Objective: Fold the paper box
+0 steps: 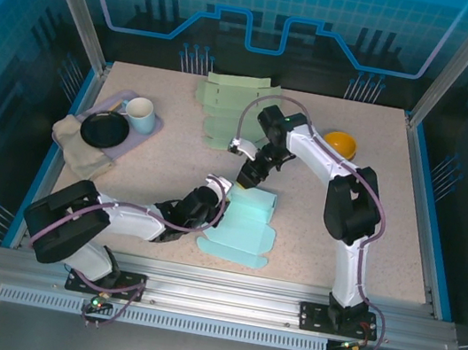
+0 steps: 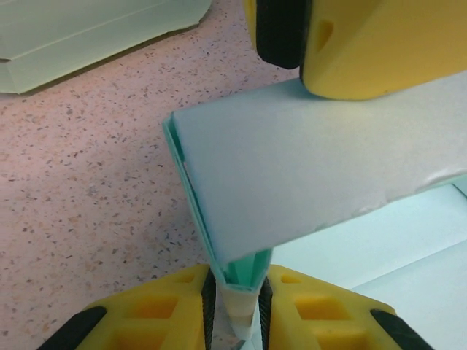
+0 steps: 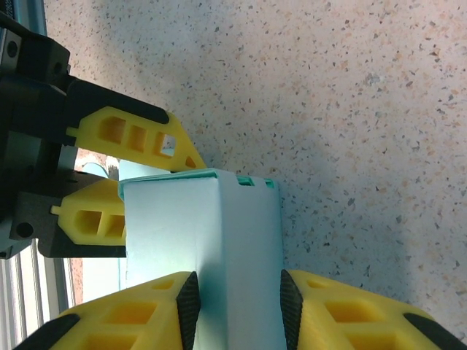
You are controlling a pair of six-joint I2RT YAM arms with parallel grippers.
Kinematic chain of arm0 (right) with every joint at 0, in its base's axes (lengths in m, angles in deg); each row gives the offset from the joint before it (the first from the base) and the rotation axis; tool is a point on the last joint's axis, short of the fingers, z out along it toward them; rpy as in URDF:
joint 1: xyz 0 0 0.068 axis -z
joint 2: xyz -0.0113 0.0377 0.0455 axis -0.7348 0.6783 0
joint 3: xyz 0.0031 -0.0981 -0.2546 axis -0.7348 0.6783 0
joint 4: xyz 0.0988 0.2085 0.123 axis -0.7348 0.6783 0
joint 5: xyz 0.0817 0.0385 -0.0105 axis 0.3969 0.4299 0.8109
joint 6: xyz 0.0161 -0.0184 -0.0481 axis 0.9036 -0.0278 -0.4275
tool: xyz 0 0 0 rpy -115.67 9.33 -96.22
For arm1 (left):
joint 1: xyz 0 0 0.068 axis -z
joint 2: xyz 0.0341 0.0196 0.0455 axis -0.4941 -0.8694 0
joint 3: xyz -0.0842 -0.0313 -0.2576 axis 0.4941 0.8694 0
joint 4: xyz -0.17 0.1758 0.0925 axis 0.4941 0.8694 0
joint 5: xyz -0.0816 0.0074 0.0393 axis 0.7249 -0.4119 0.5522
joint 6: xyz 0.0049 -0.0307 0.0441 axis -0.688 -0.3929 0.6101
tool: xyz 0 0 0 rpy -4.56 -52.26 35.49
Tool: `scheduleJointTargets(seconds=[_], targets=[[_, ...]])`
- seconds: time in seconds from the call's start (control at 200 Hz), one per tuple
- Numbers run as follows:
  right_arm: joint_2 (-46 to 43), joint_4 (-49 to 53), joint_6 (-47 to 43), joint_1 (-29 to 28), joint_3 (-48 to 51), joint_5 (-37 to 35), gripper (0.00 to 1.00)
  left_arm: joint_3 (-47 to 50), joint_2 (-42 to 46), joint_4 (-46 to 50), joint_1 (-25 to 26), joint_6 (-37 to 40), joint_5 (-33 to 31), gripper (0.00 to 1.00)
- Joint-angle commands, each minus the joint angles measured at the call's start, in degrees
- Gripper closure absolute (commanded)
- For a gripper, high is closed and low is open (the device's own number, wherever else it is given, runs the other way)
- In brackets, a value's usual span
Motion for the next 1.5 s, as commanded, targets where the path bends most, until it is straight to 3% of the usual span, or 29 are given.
scheduleJointTargets(seconds=[0.0,0.24,0.345,0.61,0.845,0.995,1.115,1.341,1.496], targets=[[2.5,-2.3,0.5,-2.2,2.8,-0.7,0.63,-2.2,-1.5,-3.5,0.8,3.1,-2.0,0.79],[1.5,-4.5,1.7,-2.3,6.5,0.7,0.64,-6.9,-7.2,-3.5,0.6,2.7,-6.1,0.91],[1.1,-6.2,3.0,-2.3,7.9,0.8,0.65,-10.1,-10.0,0.9,0.6,-1.3,-12.8,0.98],[1.3,-10.8,7.7,-1.6,9.7,2.3,0.66,-16.8,-14.7,12.8,0.6,-6.3,-23.1,1.0],[2.0,-13.7,10.7,-1.3,10.9,1.9,0.66,-18.9,-15.9,18.6,0.7,-8.6,-25.3,0.99],[2.7,-14.4,13.1,-0.6,10.8,0.0,0.66,-19.9,-16.6,20.2,0.6,-9.7,-25.1,0.92],[2.6,-14.8,14.3,-0.3,11.0,-1.0,0.66,-23.1,-17.8,28.0,-1.3,-15.8,-25.9,1.0],[2.9,-15.4,16.2,-0.3,11.7,-1.9,0.66,-29.0,-22.1,38.2,-2.0,-20.6,-29.3,1.0],[2.7,-16.3,17.9,-0.3,12.1,-3.3,0.66,-29.0,-23.1,39.2,-1.9,-22.0,-29.5,1.0]])
